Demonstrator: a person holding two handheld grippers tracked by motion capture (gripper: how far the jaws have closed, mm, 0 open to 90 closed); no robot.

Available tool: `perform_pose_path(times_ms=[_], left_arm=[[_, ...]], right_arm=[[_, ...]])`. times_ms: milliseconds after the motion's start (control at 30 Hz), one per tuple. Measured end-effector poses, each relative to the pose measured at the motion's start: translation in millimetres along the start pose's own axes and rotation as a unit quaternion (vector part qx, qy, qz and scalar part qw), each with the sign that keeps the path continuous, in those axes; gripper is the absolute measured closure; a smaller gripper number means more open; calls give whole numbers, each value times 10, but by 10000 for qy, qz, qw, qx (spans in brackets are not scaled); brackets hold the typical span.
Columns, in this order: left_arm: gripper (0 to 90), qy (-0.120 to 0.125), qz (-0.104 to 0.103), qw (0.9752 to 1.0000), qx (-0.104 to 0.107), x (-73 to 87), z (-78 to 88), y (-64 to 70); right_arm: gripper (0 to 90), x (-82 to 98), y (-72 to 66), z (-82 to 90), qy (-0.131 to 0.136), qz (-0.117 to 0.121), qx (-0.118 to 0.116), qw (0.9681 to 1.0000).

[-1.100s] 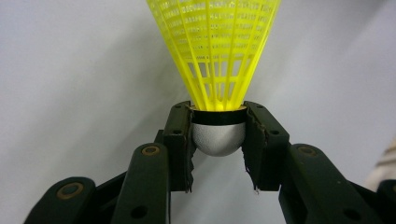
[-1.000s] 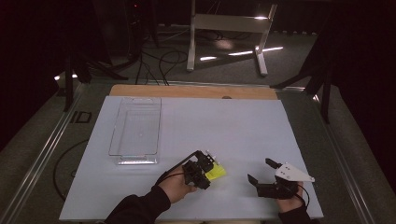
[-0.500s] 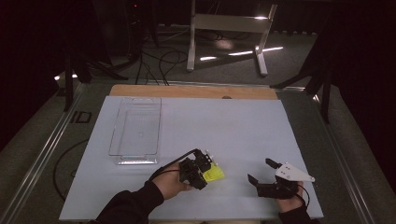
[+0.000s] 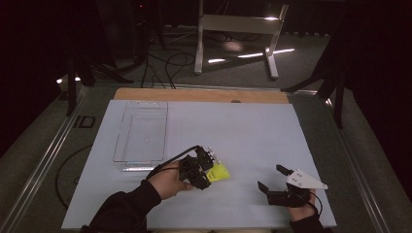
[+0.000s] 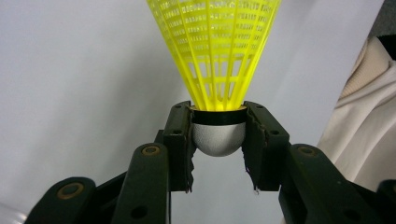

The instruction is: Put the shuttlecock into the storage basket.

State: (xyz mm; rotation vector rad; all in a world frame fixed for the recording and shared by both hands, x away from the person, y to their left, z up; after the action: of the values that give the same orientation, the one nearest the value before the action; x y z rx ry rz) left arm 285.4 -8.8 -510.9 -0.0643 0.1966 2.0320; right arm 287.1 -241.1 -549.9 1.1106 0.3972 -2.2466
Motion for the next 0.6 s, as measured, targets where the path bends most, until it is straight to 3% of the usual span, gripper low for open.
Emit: perform_pose_path(times_ms=[400,600], left_arm=[[659,83,-3,9999,-72,27,140,-72],[660,151,95,9998,-82,52,235,-155]], right_arm=[[80,-5,0,3,21,6,15,10000],[80,-4,-1,1,10,17,18,10000]])
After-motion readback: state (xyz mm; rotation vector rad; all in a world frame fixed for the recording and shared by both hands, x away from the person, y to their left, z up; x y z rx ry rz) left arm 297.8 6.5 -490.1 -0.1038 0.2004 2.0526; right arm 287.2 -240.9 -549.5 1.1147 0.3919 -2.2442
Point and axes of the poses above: each handheld gripper's, and its own axes: z roughly backward along the jaws, x roughly out of its underside, y roughly to its right, the point moved 9 cm from there along -z, roughly forward along the jaws, and after that the axes turned 11 degrees about -y, right-handed, at the moved point
